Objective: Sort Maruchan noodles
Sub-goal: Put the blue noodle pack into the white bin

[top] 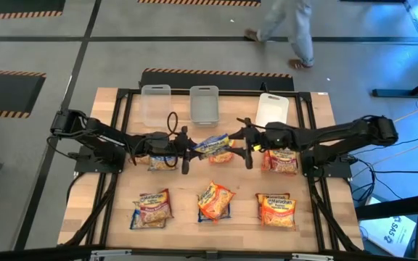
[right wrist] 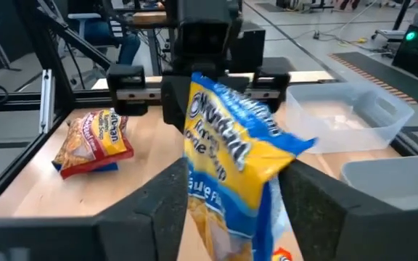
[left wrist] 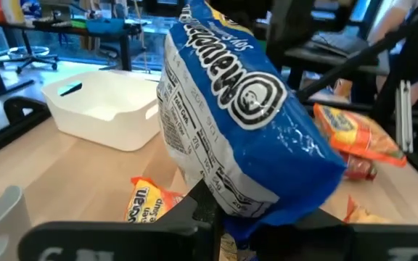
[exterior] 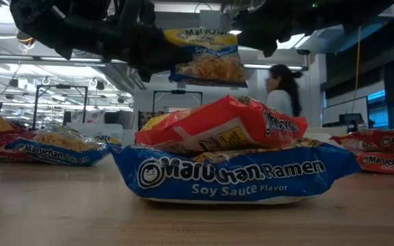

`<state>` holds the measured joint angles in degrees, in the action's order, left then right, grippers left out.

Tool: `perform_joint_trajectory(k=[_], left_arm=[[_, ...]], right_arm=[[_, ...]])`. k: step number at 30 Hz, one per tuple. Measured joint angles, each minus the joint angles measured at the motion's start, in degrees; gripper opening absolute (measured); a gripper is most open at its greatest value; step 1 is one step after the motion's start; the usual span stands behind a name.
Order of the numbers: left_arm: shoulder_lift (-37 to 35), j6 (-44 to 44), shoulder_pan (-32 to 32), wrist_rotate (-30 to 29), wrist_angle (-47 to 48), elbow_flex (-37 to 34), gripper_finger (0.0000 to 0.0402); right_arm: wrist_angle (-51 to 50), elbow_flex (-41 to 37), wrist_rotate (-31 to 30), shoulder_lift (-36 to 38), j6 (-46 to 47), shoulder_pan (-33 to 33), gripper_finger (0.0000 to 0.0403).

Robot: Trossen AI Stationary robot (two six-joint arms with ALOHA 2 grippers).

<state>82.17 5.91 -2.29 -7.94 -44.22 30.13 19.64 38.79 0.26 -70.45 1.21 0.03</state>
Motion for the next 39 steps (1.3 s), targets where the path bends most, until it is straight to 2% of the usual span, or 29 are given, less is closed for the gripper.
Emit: perform_joint_trajectory(k=[5,10,15,26,32,39], left_arm=[[0.00,-6.99,-0.81,0.33,1.74,0.00,0.0044],[0.00,-16.72,-2.25,1.47,2.57,-0.07,0.0044],[0.00,-23.72,-3.18,1.02,2.79,-0.07,0.0044],[0.00,-21.84,-3.12,-2.10,6.44,-0.16,0.0044],[0.00,-18.13,-2.91,-2.99,7.96,-0.15,0.0044],[0.00,-15.45,-2.31,-3.11,9.17,-0.17,0.0044]], right_arm=[[-0.52,0.39,0.82,0.00,1.43,0.01,0.0249],[-2.69,5.46,4.07,-2.48,1.33,0.01,0.0283],[-16.98,16.17,5.32,-8.73,-0.83,0.02,0.0293],[-42.15,39.34,9.85,-24.63,-3.34,0.02,0.0294],[-49.46,43.92,8.39,-29.72,-4.66,0.48,0.0294],[-51.53,44.13,4.78,-32.41,-4.83,0.72,0.0285]])
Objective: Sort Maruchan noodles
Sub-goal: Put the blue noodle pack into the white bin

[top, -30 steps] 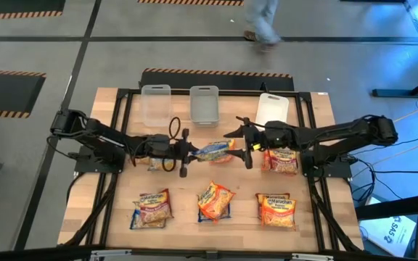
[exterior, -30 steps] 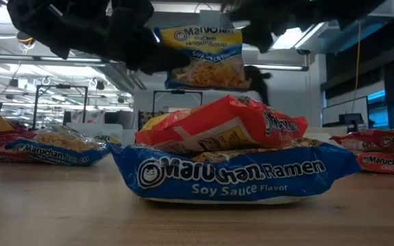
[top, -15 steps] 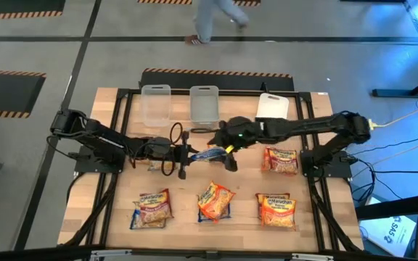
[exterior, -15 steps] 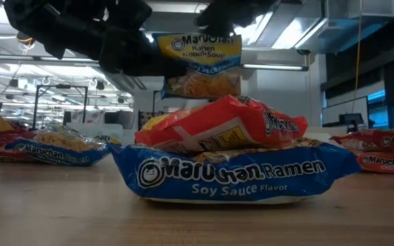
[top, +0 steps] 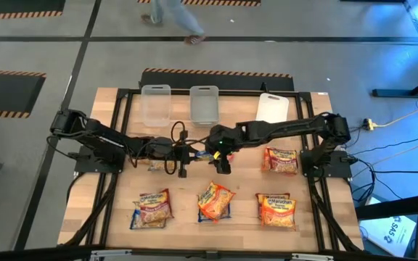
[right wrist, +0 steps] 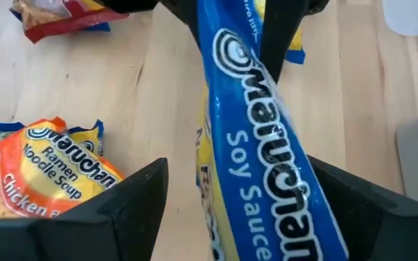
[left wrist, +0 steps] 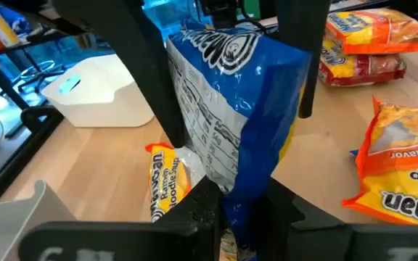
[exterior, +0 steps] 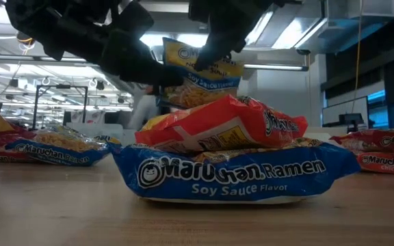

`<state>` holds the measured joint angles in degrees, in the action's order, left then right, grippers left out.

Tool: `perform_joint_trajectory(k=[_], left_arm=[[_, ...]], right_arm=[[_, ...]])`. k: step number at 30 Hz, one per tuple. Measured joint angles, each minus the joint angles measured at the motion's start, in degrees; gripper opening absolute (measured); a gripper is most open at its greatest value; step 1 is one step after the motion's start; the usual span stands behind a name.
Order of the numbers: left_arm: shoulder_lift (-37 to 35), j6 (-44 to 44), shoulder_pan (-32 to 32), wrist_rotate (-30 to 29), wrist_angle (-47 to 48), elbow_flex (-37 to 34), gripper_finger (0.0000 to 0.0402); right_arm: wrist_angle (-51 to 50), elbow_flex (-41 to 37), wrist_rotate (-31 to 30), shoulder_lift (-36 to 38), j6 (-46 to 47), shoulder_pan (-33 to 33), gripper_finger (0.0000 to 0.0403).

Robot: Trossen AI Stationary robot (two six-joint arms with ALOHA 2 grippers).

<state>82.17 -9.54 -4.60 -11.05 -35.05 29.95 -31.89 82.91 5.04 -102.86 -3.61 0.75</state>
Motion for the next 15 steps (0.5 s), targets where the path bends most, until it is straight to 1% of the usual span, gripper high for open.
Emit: perform_joint_trajectory(k=[2,5,9,15], left_arm=[[0.00,0.00,-0.02,0.01,0.01,0.00,0.0044],[0.00,0.11,-0.02,0.02,0.02,0.00,0.0044],[0.00,0.16,-0.02,0.00,0.04,0.00,0.0044],[0.00,0.15,-0.07,-0.02,-0.19,0.00,0.0056]], right_arm=[[-0.09,0.02,0.02,-0.37,-0.72,0.00,0.0269],[-0.57,0.02,-1.58,-0.57,-1.53,0.01,0.0231],[-1.02,0.02,-3.48,-0.67,-2.31,0.00,0.0165],[-1.38,0.00,-3.54,-0.61,-2.93,0.00,0.0067]])
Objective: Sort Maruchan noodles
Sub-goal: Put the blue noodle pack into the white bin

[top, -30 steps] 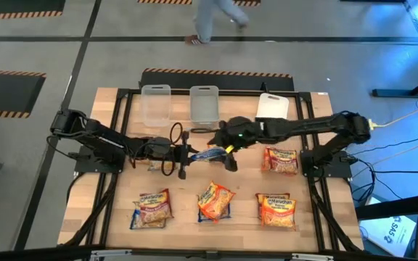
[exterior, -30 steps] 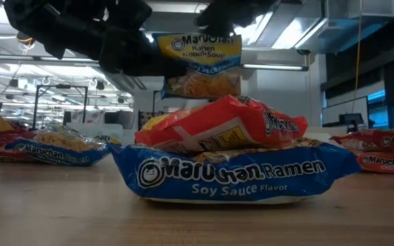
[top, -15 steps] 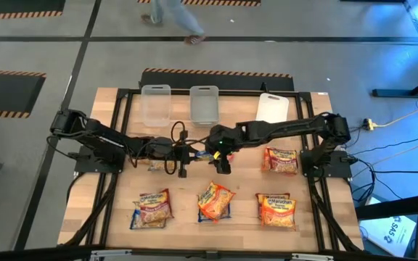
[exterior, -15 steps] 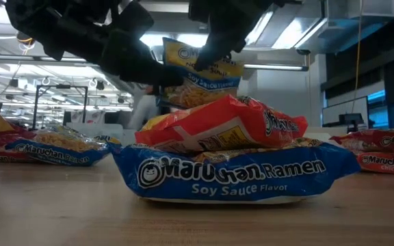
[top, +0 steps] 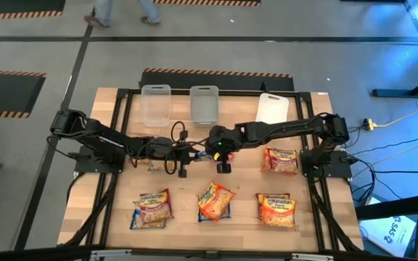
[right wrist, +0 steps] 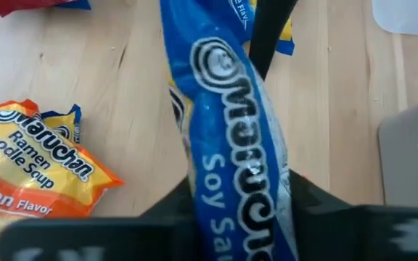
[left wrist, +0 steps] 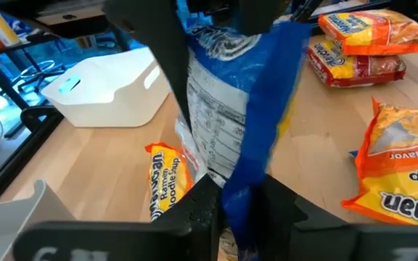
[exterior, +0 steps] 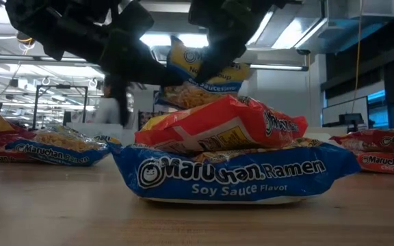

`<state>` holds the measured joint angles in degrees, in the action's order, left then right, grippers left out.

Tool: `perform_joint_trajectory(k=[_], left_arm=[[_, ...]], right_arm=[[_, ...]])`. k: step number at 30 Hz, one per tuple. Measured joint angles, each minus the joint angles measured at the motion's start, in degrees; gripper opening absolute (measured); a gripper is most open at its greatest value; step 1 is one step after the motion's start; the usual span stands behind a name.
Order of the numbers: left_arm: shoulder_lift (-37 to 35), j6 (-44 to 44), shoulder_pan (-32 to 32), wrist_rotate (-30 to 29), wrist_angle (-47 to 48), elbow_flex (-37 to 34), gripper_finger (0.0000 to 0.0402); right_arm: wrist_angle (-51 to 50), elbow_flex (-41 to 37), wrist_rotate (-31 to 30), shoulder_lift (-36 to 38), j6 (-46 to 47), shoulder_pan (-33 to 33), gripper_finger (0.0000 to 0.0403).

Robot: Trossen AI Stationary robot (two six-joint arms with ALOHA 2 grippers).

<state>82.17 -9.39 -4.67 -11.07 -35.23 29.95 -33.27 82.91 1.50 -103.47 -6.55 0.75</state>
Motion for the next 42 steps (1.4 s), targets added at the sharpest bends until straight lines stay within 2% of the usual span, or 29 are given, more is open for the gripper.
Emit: perform_joint_trajectory(k=[5,11,14,21,25,32,38,42], left_arm=[[-0.04,-0.04,0.00,1.12,-0.08,0.00,0.0078],[-4.21,0.26,-0.48,0.59,2.64,0.04,0.0106],[-8.77,0.78,-1.19,-2.17,8.20,0.07,0.0108],[-17.03,4.83,-2.83,-4.44,21.41,0.09,0.0109],[-17.42,6.24,-3.81,-4.48,22.58,0.07,0.0109],[-16.90,6.93,-5.01,-4.50,22.20,0.07,0.0109],[-16.87,8.73,-5.16,-4.50,22.28,0.07,0.0109],[-16.87,9.12,-5.20,-4.50,22.26,0.07,0.0109]], right_arm=[[-0.08,-0.09,0.00,0.30,0.00,0.04,0.0025],[-1.31,-0.09,-0.95,2.96,-0.17,0.41,0.0027],[-4.49,-0.09,-1.31,5.74,-0.20,0.33,0.0027],[-16.03,-0.66,-8.01,15.24,-0.35,-2.99,0.0026],[-19.62,-4.12,-10.95,21.85,-0.07,-8.86,0.0027],[-19.59,-12.62,-11.17,30.57,-5.17,-26.04,0.0025],[-17.39,-18.37,-7.72,31.08,-14.06,-39.21,0.0025],[-14.58,-20.80,-6.07,29.55,-16.50,-44.24,0.0024]])
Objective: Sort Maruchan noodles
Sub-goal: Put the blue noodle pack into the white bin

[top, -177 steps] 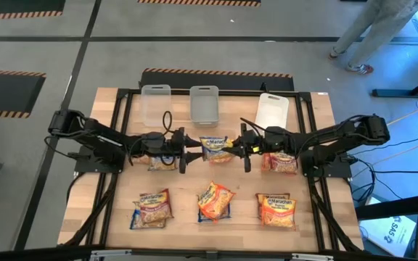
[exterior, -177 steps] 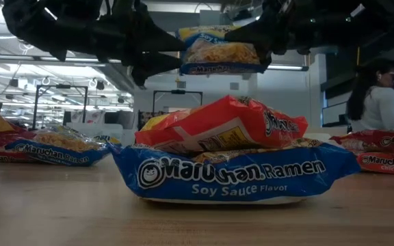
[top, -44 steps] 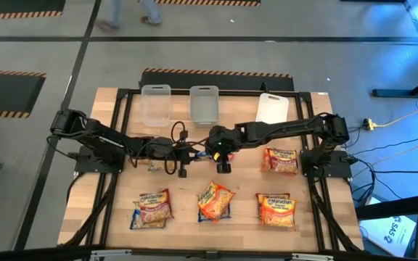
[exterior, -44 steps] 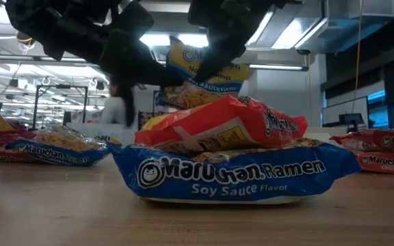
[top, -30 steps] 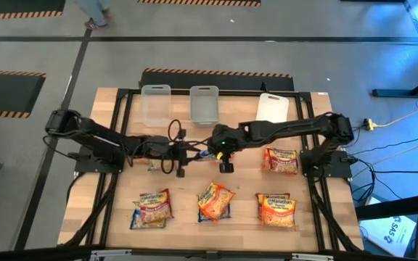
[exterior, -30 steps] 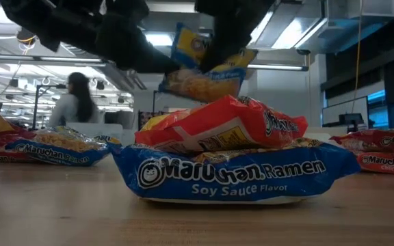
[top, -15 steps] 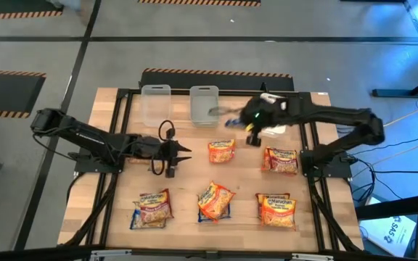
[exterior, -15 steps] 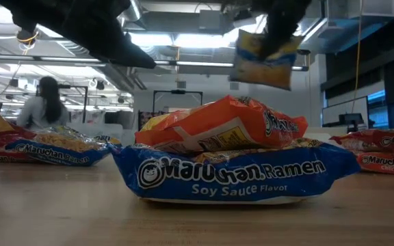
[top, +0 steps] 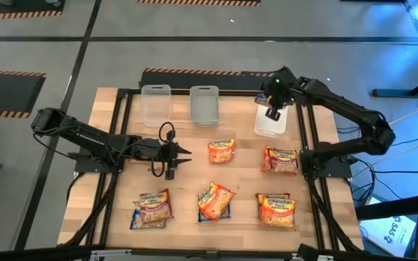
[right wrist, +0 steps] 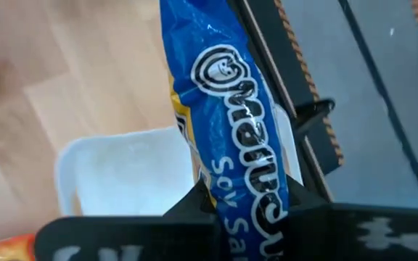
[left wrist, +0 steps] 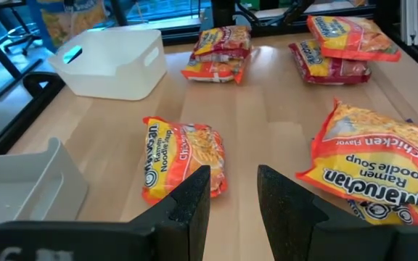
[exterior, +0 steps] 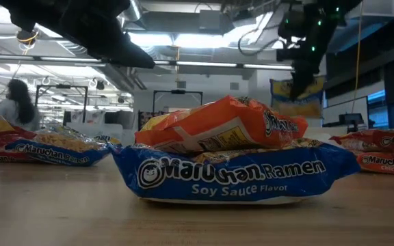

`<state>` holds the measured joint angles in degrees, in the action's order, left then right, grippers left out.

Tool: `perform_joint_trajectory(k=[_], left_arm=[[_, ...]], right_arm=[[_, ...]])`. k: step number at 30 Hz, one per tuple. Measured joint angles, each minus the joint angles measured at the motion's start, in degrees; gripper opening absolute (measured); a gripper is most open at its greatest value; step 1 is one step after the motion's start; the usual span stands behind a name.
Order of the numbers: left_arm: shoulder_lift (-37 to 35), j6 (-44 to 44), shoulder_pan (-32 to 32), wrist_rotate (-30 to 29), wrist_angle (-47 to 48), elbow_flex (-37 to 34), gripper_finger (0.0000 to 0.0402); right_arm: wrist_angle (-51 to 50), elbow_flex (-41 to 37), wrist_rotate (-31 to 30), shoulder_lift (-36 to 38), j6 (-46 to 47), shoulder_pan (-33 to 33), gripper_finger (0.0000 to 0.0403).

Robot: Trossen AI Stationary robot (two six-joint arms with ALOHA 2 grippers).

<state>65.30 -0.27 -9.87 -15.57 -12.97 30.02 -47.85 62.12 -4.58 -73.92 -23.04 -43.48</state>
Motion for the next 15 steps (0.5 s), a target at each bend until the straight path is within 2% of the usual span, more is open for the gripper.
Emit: perform_joint_trajectory(k=[7,15], left_arm=[[0.00,0.13,0.00,-0.01,-0.03,0.00,0.0109],[0.00,0.12,0.02,-0.02,-0.55,0.00,0.0109]], right_arm=[[1.30,-1.80,-0.27,-3.32,-1.51,-5.14,0.0024],[2.69,-1.80,-2.51,-7.77,-2.98,-5.68,0.0024]])
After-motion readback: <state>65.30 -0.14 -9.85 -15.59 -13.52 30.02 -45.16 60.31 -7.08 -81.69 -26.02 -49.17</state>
